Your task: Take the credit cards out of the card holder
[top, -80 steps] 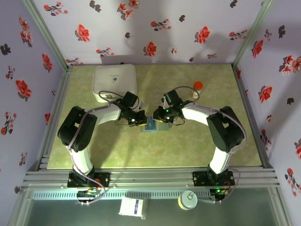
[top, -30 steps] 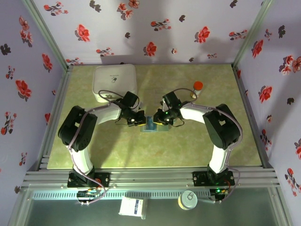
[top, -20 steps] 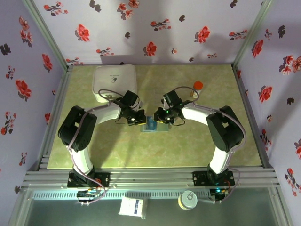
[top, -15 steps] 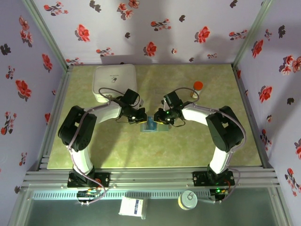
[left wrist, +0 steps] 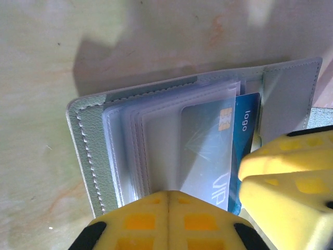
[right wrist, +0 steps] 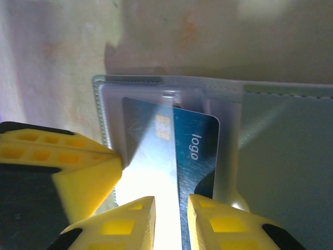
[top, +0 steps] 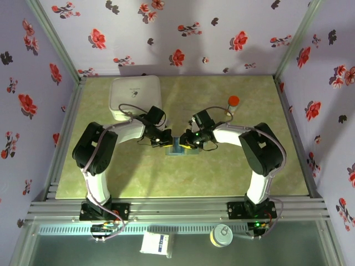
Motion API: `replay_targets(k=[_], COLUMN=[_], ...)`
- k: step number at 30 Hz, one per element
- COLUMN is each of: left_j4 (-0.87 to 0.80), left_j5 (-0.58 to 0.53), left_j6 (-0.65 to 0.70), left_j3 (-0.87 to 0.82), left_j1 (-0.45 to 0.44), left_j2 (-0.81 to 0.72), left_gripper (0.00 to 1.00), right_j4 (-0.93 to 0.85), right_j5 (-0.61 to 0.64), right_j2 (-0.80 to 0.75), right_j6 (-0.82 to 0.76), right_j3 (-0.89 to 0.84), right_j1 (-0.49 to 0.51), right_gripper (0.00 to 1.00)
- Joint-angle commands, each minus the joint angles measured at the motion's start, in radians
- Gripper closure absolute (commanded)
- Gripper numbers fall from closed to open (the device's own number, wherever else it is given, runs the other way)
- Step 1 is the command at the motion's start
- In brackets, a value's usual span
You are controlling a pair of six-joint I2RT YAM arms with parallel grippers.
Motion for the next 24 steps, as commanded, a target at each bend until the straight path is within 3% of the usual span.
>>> replay_targets(k=[1,10,24], left_j4=[-0.039,-0.042,-0.044], left_j5=[-0.023,-0.023,-0.002], left_j6=[0.025,0.026,0.009], left_j3=[-0.001,0.004,0.021], left_j1=[0.005,0.006,0.000], left_j2=[0.010,-0.001,-0.037], left_gripper=[1.00,1.00,1.00], right_j4=[-0.031,-0.075,-0.025], right_j5=[0.006,0.070,0.044], right_j2=[0.015,-0.026,-0.095], right_j6=[-0.011,-0.041,-0.021], right_j3=[0.012,0.027,-0.015], right_j1=[-0.005,-0.006,-0.020], right_gripper=[0.76,0.76,0.73])
